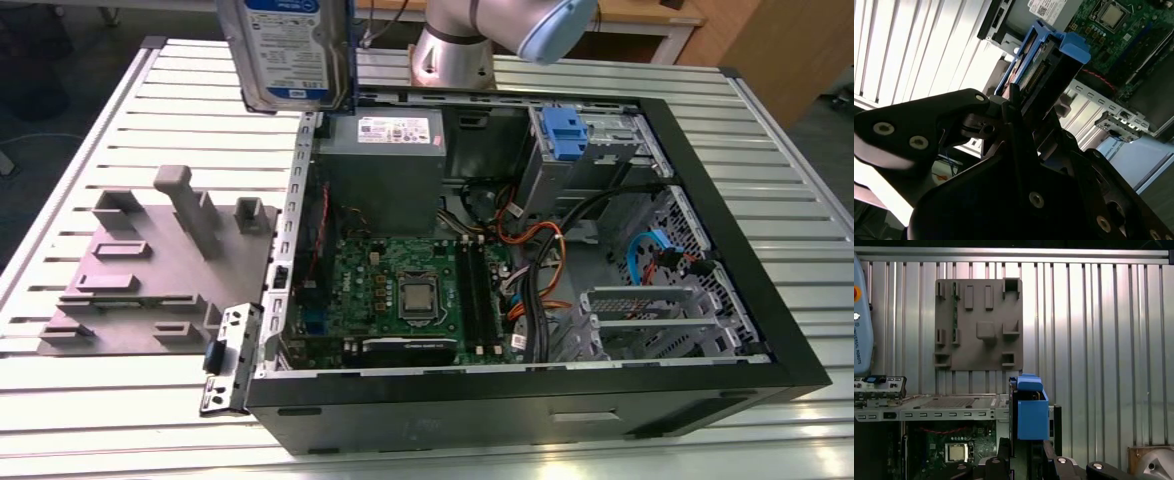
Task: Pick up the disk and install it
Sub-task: 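Pick up the disk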
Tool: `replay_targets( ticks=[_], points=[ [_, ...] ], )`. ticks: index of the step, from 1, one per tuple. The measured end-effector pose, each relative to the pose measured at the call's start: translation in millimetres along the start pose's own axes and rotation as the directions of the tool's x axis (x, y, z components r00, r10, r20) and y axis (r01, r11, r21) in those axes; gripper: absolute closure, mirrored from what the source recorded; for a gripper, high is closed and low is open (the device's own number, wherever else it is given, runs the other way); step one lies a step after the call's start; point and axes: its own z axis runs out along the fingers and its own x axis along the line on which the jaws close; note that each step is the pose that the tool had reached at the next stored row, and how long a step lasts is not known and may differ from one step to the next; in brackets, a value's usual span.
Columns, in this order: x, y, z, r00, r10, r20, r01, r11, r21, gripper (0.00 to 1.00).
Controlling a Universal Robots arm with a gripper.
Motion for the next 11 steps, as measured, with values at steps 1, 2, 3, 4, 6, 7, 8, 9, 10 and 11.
replay_targets(
  ticks=[1, 2, 3, 4, 6, 7, 8, 9, 10, 11],
  points=[
    [-0.1, -4.3, -0.1, 1.0000, 0.000, 0.0000, 0.000, 1.0000, 0.0000, 0.65],
    [-0.2, -8.4, -0.2, 1.0000, 0.000, 0.0000, 0.000, 1.0000, 0.0000, 0.65],
    [-0.3, -12.9, -0.3, 1.0000, 0.000, 0.0000, 0.000, 1.0000, 0.0000, 0.65],
    [-0.4, -17.0, -0.3, 1.0000, 0.000, 0.0000, 0.000, 1.0000, 0.0000, 0.65],
    [-0.6, -25.4, -0.6, 1.0000, 0.000, -0.0001, 0.000, 1.0000, 0.0000, 0.65],
    [-0.7, -29.5, -0.6, 1.0000, 0.000, 0.0000, 0.000, 1.0000, 0.0000, 0.65],
    [-0.8, -33.5, -0.7, 1.0000, 0.000, 0.0000, 0.000, 1.0000, 0.0000, 0.65],
    [-0.9, -37.6, -0.8, 1.0000, 0.000, 0.0000, 0.000, 1.0000, 0.0000, 0.65],
    [-1.0, -41.9, -0.9, 1.0000, 0.000, 0.0000, 0.000, 1.0000, 0.0000, 0.65],
    [-1.1, -45.8, -1.0, 1.0000, 0.000, 0.0000, 0.000, 1.0000, 0.0000, 0.65]
  ],
)
